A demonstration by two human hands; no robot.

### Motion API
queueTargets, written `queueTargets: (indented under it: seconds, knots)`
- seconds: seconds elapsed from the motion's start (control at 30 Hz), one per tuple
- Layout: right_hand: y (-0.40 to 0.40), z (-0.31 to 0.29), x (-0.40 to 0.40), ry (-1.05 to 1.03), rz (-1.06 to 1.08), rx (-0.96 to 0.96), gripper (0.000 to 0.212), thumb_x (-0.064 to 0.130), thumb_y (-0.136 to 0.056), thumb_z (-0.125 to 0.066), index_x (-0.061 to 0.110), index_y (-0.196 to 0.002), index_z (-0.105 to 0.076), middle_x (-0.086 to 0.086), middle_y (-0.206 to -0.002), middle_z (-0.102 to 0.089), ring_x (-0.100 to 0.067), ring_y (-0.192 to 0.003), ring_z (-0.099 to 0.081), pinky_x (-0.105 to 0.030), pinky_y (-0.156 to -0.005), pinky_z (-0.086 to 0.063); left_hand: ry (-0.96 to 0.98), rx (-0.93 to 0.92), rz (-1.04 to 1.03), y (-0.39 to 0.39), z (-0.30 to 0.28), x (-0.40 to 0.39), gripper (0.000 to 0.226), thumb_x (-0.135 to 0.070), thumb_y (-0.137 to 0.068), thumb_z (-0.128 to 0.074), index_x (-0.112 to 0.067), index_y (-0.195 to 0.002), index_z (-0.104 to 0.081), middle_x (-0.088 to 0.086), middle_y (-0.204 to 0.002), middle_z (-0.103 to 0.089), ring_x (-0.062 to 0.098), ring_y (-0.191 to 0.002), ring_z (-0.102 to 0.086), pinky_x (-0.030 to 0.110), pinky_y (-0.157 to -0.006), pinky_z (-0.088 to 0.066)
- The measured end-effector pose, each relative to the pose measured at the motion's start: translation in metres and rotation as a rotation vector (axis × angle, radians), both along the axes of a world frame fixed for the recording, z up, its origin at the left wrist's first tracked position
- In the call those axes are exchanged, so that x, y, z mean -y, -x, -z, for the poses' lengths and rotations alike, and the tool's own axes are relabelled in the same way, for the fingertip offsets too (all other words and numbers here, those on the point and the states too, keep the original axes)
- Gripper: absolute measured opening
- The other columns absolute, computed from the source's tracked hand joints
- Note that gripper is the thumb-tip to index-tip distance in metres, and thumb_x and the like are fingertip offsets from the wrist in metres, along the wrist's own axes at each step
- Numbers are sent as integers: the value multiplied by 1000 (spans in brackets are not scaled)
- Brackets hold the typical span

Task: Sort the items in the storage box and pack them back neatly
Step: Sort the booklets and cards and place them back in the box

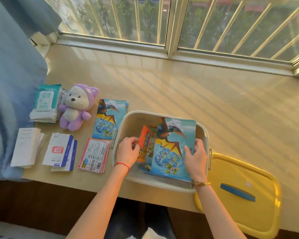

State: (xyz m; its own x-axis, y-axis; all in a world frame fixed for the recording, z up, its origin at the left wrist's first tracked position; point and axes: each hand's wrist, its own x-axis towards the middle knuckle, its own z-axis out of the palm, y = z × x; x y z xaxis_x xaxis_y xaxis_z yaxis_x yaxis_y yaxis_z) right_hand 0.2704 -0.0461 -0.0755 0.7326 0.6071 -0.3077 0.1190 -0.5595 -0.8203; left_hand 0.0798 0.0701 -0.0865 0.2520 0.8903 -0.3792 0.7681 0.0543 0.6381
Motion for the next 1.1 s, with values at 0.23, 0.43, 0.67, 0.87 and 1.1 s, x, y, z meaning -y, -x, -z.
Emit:
queueTargets:
  seconds: [0.23, 0.43, 0.67, 0.87, 1.1]
  knots:
    - [42, -45, -48, -122, -18, -74, 19, 9, -90, -59, 21, -103, -52, 3, -99, -68, -15, -92, -67, -43, -82, -56, -102, 160, -240, 78, -65, -27, 19, -11, -91, -55, -17, -105, -67, 6, -102, -63, 14, -81, -65, 30, -71, -56]
    - [107, -63, -115, -178, -90, -131, 19, 6, -90, -58, 18, -104, -52, 0, -104, -67, -15, -97, -65, -39, -87, -54, -13, 188, -385, 164, -72, -50, 22, -13, -93, -54, -17, -112, -63, -2, -100, -66, 9, -83, -63, 20, -66, -49]
    - [184, -25, -210, -56, -84, -81, 23, 7, -89, -58, 5, -112, -52, -6, -103, -63, -19, -88, -58, -25, -72, -41, 260, 170, -406, 231, -11, -70, 23, -7, -93, -50, -12, -112, -62, 7, -101, -70, 19, -90, -67, 42, -84, -55]
    - [221, 29, -260, 81, -99, -39, 34, 1, -89, -51, 2, -123, -48, -6, -102, -60, -15, -83, -51, -19, -65, -34, 415, 173, -349, 241, 48, -67, 25, -11, -95, -50, -11, -119, -58, 5, -108, -67, 12, -90, -65, 18, -68, -52]
    - [235, 76, -268, 271, -16, 42, 33, 3, -90, -48, 5, -123, -43, -15, -111, -63, -33, -99, -61, -36, -75, -46, 413, 108, -340, 246, 83, -61, 23, -11, -95, -47, -14, -114, -60, 5, -107, -67, 17, -95, -65, 35, -83, -56]
